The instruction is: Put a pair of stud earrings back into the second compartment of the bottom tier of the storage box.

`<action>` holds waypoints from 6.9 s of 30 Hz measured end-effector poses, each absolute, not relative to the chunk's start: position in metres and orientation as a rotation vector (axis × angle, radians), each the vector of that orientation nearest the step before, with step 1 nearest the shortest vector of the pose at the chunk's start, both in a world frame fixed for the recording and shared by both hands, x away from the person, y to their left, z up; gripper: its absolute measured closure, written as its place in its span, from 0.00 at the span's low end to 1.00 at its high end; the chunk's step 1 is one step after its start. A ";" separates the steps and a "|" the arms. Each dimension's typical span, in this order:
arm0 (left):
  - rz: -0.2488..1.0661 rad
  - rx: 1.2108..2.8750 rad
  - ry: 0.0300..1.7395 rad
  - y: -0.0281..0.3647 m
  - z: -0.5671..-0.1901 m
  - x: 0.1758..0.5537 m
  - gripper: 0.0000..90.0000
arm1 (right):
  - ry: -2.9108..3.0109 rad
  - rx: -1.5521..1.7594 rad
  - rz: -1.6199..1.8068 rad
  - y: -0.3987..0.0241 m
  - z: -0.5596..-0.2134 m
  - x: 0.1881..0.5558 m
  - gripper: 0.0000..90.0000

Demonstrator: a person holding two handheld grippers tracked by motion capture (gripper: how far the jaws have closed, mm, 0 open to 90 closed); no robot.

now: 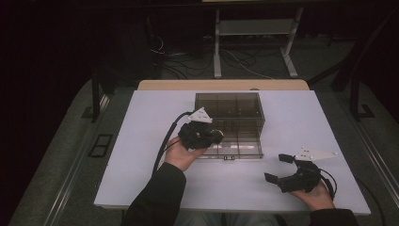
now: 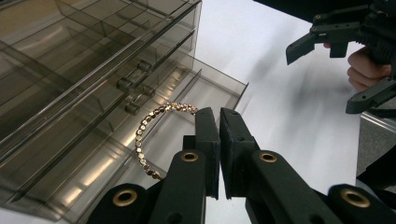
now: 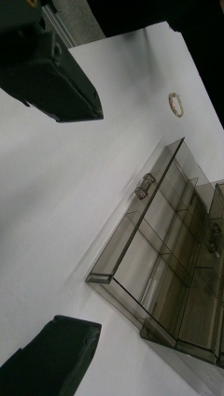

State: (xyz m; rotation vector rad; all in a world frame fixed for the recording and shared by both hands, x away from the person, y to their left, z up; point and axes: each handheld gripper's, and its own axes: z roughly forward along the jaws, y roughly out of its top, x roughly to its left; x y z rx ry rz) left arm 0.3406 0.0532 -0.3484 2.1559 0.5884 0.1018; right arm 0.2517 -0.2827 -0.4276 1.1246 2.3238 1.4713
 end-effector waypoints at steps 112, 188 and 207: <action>-0.097 2.154 0.693 0.038 -0.381 0.368 0.06 | 2.333 1.110 1.471 -0.283 -0.428 0.252 0.00; 0.008 2.085 0.804 0.192 -0.411 0.300 0.00 | 2.338 1.127 1.458 -0.282 -0.430 0.252 0.00; 0.016 2.178 0.825 0.198 -0.431 0.300 0.16 | 2.344 1.126 1.454 -0.281 -0.430 0.251 0.00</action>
